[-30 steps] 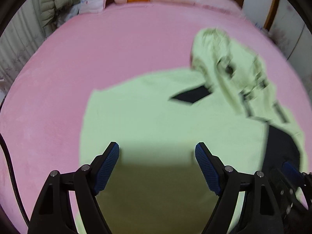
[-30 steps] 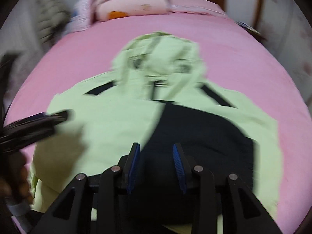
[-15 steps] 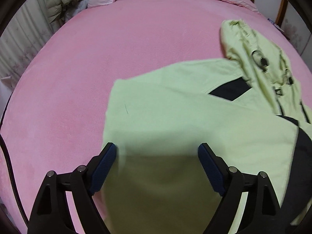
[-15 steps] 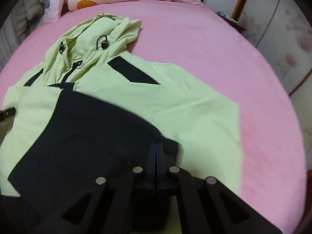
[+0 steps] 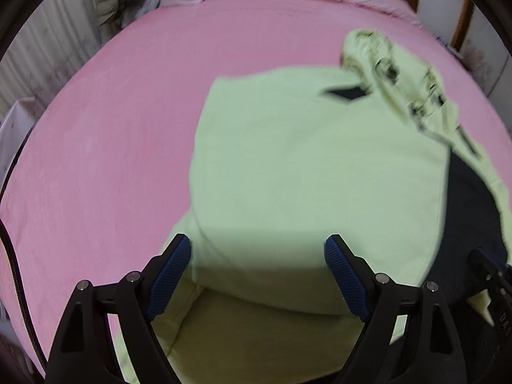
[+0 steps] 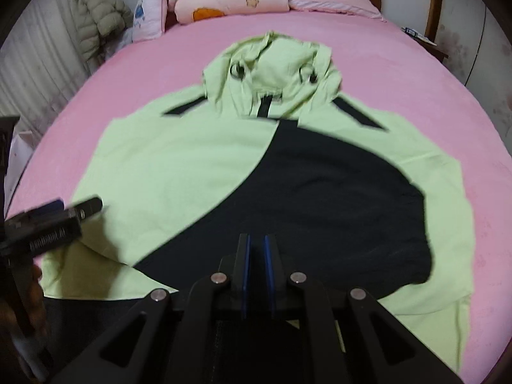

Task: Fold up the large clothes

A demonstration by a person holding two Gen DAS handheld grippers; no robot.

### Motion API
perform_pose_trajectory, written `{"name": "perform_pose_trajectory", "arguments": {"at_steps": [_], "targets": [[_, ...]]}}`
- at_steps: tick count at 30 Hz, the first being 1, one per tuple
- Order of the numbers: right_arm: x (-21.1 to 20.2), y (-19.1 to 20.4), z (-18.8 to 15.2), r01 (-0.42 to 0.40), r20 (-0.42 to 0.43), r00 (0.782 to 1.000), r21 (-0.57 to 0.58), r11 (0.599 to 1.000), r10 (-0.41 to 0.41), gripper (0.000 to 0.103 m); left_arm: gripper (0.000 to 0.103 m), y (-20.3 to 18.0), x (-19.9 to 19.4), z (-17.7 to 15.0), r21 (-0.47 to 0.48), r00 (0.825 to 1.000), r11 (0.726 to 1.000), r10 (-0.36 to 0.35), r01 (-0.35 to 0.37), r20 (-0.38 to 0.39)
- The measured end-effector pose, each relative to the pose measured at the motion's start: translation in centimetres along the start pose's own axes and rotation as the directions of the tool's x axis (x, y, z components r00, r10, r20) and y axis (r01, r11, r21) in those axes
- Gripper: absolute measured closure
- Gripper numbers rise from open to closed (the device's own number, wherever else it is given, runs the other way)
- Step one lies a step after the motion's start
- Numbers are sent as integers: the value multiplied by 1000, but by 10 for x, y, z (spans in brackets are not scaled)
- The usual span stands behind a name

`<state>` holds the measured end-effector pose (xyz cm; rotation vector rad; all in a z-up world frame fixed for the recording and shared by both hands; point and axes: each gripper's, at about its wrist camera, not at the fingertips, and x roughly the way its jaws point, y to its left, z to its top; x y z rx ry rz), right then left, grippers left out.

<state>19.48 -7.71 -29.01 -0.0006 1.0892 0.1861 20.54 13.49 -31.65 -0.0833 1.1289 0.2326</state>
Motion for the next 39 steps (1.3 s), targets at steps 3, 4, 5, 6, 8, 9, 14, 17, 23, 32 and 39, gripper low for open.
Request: {"name": "perform_pose_trajectory", "arguments": {"at_steps": [3,4,5,6,8,9,14,17,23,32,39], "targets": [[20,-16,-9,70,-37,997,1,998,-70,94,16,8,12,-11,3,999,999,34,-34,-2],[21,-27,-12,96,-34,995,7,995,-95,94,15,10,16,-12,-6,999,1000,30,-30,-11],[17,-43,-15,133,-30,991,18,991,-132,94,15,14,19,-11,-18,1000,1000,25,-25,-18],[14,-55,-16,164,-34,986,30,986,-163,94,15,18,19,-9,-25,999,999,23,-23,-24],[3,-87,-20,162,-59,986,91,983,-157,96,15,22,15,-4,-29,999,1000,5,-6,-42],[-3,-97,-21,126,-62,991,118,985,-119,97,15,24,12,-1,-30,999,1000,4,-5,-47],[-51,-114,-22,143,-70,989,137,980,-134,93,15,40,-36,11,-46,999,998,-36,36,-19],[-88,-120,-22,101,-42,995,166,981,-96,93,15,51,-82,18,-52,999,997,-48,48,6],[-177,-106,-5,26,66,997,128,991,-34,92,7,79,-193,28,-90,994,993,-65,73,89],[-290,-86,15,-27,237,971,39,999,17,67,1,109,-307,15,-102,983,990,-78,96,167],[-359,-72,-5,-38,340,940,82,996,8,64,1,117,-358,-7,-78,966,984,-143,162,215]]}}
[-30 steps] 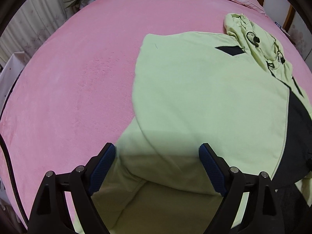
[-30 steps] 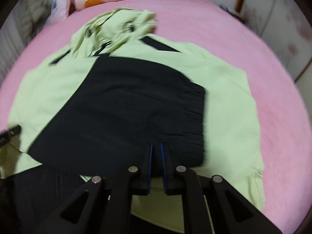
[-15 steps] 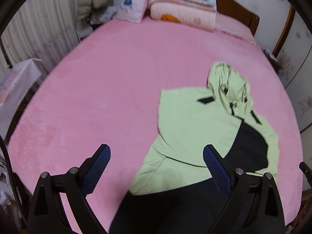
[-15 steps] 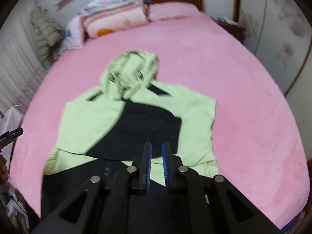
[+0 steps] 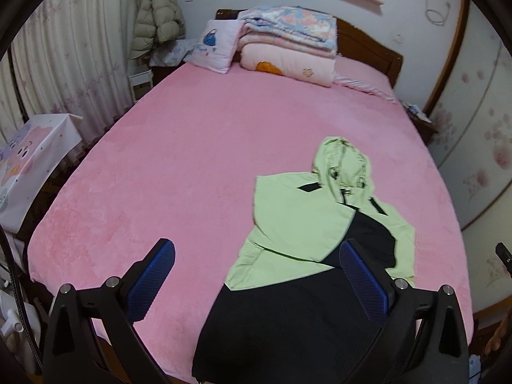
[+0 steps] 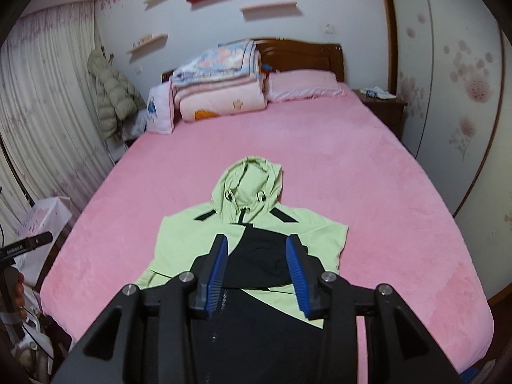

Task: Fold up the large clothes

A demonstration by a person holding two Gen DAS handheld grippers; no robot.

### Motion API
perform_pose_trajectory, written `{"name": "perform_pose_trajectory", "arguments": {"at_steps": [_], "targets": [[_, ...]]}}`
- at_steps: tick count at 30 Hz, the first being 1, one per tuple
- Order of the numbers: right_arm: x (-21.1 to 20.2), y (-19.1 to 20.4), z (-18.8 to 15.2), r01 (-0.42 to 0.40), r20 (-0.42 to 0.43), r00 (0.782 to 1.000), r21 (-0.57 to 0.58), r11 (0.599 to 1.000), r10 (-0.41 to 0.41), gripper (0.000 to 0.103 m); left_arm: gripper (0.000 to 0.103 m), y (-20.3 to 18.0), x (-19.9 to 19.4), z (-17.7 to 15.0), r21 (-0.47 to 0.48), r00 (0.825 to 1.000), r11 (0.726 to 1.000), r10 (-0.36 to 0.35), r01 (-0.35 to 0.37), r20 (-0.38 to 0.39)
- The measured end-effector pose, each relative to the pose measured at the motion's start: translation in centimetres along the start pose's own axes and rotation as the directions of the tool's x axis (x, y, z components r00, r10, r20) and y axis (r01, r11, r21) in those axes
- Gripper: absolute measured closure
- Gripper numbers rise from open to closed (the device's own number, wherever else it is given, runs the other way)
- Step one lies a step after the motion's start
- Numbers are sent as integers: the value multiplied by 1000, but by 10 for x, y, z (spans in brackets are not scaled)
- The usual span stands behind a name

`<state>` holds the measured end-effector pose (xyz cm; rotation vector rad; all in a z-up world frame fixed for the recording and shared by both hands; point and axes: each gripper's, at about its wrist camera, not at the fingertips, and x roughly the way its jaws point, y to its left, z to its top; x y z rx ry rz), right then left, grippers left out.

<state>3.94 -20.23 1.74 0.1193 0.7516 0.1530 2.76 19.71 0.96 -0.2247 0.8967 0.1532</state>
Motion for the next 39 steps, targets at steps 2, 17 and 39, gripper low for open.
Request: {"name": "perform_pose_trajectory", "arguments": {"at_steps": [2,17,39], "targets": [[-18,6,-4,3,21,1000,16,1000,-3,63,1,3,-16,-5,-6,1000,1000,-20,20,9],[-98,42,-67,58,61,996,28,998,-60,53,1,16,-74,-72,31,996,997,-75,74,38],[-78,13,-178,135,8,991,62,989,-135,51,1,23,-12,-174,135,993,985,-102,108,-51]]}}
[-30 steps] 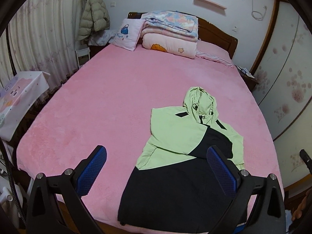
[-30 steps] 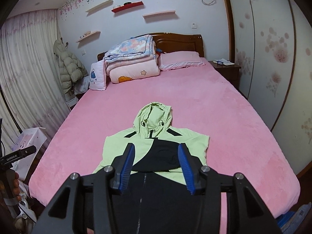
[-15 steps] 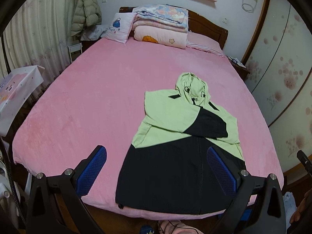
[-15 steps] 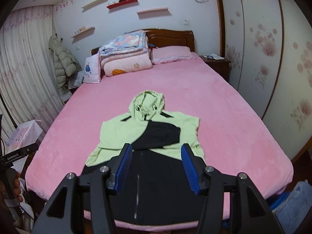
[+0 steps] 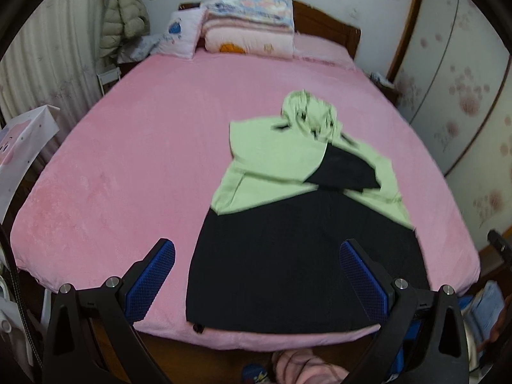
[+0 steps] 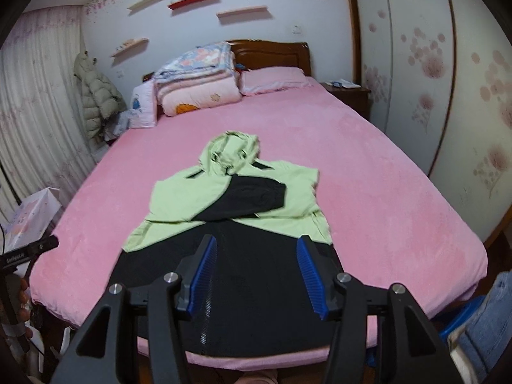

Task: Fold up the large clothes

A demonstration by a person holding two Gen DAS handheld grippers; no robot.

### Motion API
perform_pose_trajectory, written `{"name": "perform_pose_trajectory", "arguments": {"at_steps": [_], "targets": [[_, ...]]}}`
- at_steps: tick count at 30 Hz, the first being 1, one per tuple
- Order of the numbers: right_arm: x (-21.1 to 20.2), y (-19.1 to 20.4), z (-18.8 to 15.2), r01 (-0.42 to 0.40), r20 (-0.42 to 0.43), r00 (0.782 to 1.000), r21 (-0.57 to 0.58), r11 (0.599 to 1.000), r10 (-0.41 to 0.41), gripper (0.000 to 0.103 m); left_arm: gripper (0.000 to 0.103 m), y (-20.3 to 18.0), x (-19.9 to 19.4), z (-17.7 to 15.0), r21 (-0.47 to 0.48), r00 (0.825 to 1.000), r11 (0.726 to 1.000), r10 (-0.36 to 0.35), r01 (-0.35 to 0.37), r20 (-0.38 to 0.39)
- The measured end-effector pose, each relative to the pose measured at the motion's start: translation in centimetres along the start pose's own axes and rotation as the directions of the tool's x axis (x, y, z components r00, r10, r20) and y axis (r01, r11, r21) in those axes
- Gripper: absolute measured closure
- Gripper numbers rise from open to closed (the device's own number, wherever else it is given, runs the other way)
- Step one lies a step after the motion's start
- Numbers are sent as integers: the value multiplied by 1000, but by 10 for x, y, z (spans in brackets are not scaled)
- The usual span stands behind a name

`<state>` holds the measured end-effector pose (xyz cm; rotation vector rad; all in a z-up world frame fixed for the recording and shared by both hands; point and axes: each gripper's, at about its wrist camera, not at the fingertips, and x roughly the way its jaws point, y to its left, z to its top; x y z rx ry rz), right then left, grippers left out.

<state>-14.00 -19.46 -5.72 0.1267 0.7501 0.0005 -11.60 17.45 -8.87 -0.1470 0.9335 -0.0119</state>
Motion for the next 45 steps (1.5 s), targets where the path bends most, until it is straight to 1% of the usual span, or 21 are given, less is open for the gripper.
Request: {"name": "perform_pose_trajectory", "arguments": {"at_steps": [1,4,6,8,10,11,13,17,20,22,25,27,30,32,34,39,43,44,45], "targets": [[4,-3,-5,9,-14,1000,5,1000,-9,51,1,3,6,-6,3,1000,1000,-3,3,-10],[19,-16,-22,21,-65,998,25,999,-19,51,1,14,31,-24,11,998,1000,26,-26,-61],[28,-26,-31,13,-106,994,41,999,-9,51,1,24,53,-36,5,992,999,39,-39,-117],[41,-37,-43,16,-164,986,55,998,-7,51,7,33,73,-48,9,987,999,47,-46,-154],[54,-48,-54,29,-214,977,52,998,-17,51,9,40,90,-58,15,980,998,59,-57,-189],[59,-52,-59,36,-229,973,46,998,-25,51,9,46,101,-64,9,973,997,77,-77,-219],[70,-62,-71,51,-267,963,32,998,-40,51,9,58,121,-72,-19,959,996,76,-85,-274],[92,-92,-92,68,-343,939,76,995,-38,51,9,79,154,-82,-54,937,991,101,-126,-336],[109,-113,-105,96,-381,923,110,989,-48,51,9,87,172,-83,-52,935,989,116,-141,-335],[122,-127,-112,107,-403,915,147,983,-39,51,9,90,182,-82,-51,934,989,114,-139,-338],[140,-145,-122,112,-435,900,193,975,-17,51,9,94,199,-83,-44,927,989,117,-141,-356],[149,-153,-128,122,-451,892,198,973,-20,51,9,98,207,-84,-40,922,987,132,-157,-364],[162,-162,-136,117,-481,877,205,972,-5,51,9,105,215,-88,-67,921,987,110,-145,-373],[170,-163,-141,99,-505,863,206,974,19,51,9,108,219,-90,-74,924,988,97,-134,-369],[175,-162,-147,85,-518,855,202,976,33,51,8,110,220,-92,-71,926,989,92,-126,-365],[182,-164,-154,72,-537,842,219,973,59,50,8,114,223,-99,-70,930,992,75,-107,-361],[185,-158,-159,51,-559,826,194,980,68,51,8,115,223,-105,-90,930,992,53,-92,-364],[185,-157,-159,52,-558,827,186,981,63,53,8,113,222,-107,-84,929,993,52,-88,-367],[185,-156,-159,51,-558,827,190,981,65,58,12,111,220,-109,-78,929,993,52,-86,-367]]}}
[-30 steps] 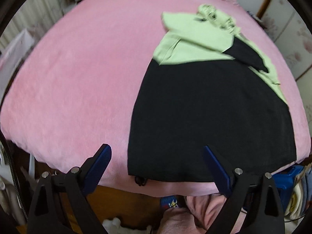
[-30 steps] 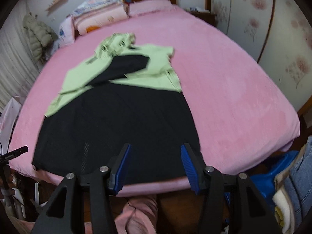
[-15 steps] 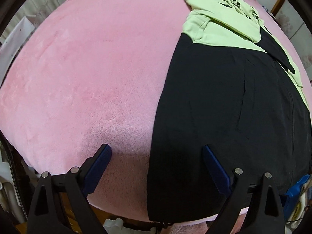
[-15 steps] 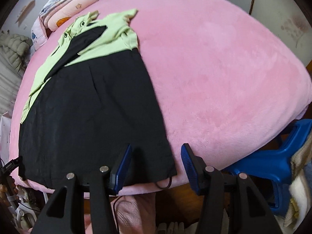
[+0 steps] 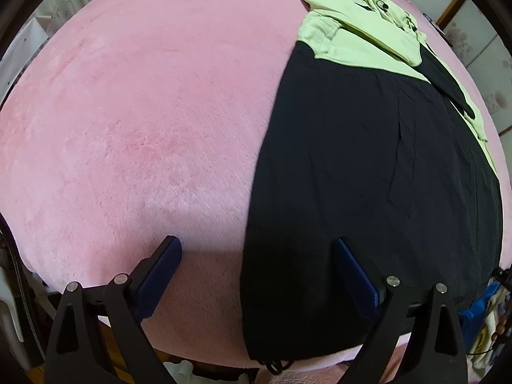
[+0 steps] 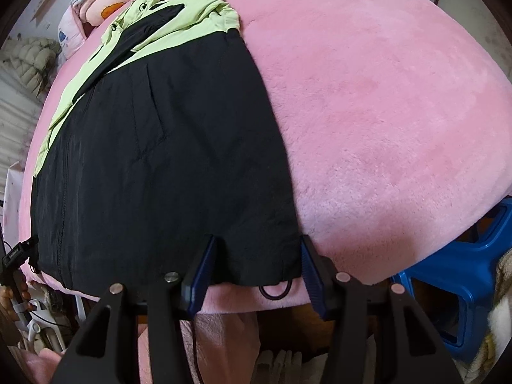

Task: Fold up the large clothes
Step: 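Grasp the black hem with the left gripper while the right gripper grasps it too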

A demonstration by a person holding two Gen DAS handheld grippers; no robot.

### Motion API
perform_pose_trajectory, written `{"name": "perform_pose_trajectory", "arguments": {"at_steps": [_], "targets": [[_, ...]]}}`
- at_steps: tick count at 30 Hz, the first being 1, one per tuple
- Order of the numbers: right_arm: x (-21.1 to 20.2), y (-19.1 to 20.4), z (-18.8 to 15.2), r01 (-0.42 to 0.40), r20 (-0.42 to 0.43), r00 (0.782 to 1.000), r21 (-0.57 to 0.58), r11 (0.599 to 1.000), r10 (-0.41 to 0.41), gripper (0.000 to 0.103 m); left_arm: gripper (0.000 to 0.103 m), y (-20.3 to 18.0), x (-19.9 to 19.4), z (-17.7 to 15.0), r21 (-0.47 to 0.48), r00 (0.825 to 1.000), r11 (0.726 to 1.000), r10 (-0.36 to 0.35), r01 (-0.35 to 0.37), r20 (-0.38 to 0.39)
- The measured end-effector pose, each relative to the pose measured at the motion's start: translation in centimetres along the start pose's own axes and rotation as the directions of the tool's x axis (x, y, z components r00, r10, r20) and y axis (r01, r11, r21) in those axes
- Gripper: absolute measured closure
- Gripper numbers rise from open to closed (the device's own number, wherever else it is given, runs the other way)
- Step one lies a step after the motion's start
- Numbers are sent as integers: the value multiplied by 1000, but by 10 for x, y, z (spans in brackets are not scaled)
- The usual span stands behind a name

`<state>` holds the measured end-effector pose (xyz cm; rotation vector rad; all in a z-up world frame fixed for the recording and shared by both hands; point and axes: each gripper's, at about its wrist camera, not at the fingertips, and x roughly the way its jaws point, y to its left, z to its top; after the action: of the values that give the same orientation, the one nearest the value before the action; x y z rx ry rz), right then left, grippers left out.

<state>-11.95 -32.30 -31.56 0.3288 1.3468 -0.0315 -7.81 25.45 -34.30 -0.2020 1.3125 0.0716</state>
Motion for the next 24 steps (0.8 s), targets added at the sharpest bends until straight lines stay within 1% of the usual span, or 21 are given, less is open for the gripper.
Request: {"name": "perform_pose_trajectory", "arguments": {"at_steps": [1,2,3,4,5,6,7,8,10,12,13,14,16,17,19,20,22,24], "targets": [[0,0,0,-11,-5,1000,16,1000,11,63,21,-2,-1,-1,7,1000,1000,-6,6,-1],[-1,0,1,-20,-8,1000,29,999,20,70,26,-5,-3,-3,16,1000,1000,-14,14,-4],[-3,1,2,-15,-6,1000,37,999,16,75,41,-9,-4,-3,21,1000,1000,-24,24,-8],[-4,3,3,-12,-7,1000,40,999,13,78,50,-13,-5,-3,28,999,999,-38,39,-13],[-6,6,3,-8,-6,1000,38,999,8,80,67,-21,-5,-2,49,999,998,-38,40,-25],[-9,10,4,15,-4,1000,28,999,-15,81,78,-29,-5,-1,77,999,997,-5,8,-37],[-11,13,4,29,-3,1000,21,999,-29,82,83,-37,-4,1,113,998,993,40,-34,-50],[-15,17,4,45,2,999,12,999,-45,83,91,-46,-1,3,157,994,985,79,-67,-71],[-25,24,5,59,19,998,13,998,-60,84,96,-66,2,8,240,980,961,168,-139,-104],[-38,30,8,69,35,997,20,997,-70,85,98,-77,0,13,268,969,947,215,-176,-122],[-48,35,10,69,50,996,24,997,-71,85,99,-79,-4,16,261,966,948,222,-183,-131],[-56,38,11,68,63,996,24,997,-70,86,99,-80,-9,19,241,967,954,214,-177,-136],[-79,48,16,54,101,993,26,998,-57,86,99,-78,-22,27,190,976,972,166,-139,-138],[-86,51,17,45,116,992,27,999,-48,86,100,-77,-36,34,148,985,984,116,-97,-126],[-110,62,23,17,168,986,24,1000,-20,87,100,-74,-58,43,100,995,995,38,-28,-97],[-120,66,25,3,189,982,21,1000,-7,87,100,-71,-77,48,67,997,997,-23,28,-67],[-140,77,35,-36,244,969,17,999,31,87,100,-70,-103,62,27,996,995,-92,92,-16],[-155,86,45,-65,284,957,18,998,57,87,100,-67,-130,77,-14,988,988,-150,151,44]]}}
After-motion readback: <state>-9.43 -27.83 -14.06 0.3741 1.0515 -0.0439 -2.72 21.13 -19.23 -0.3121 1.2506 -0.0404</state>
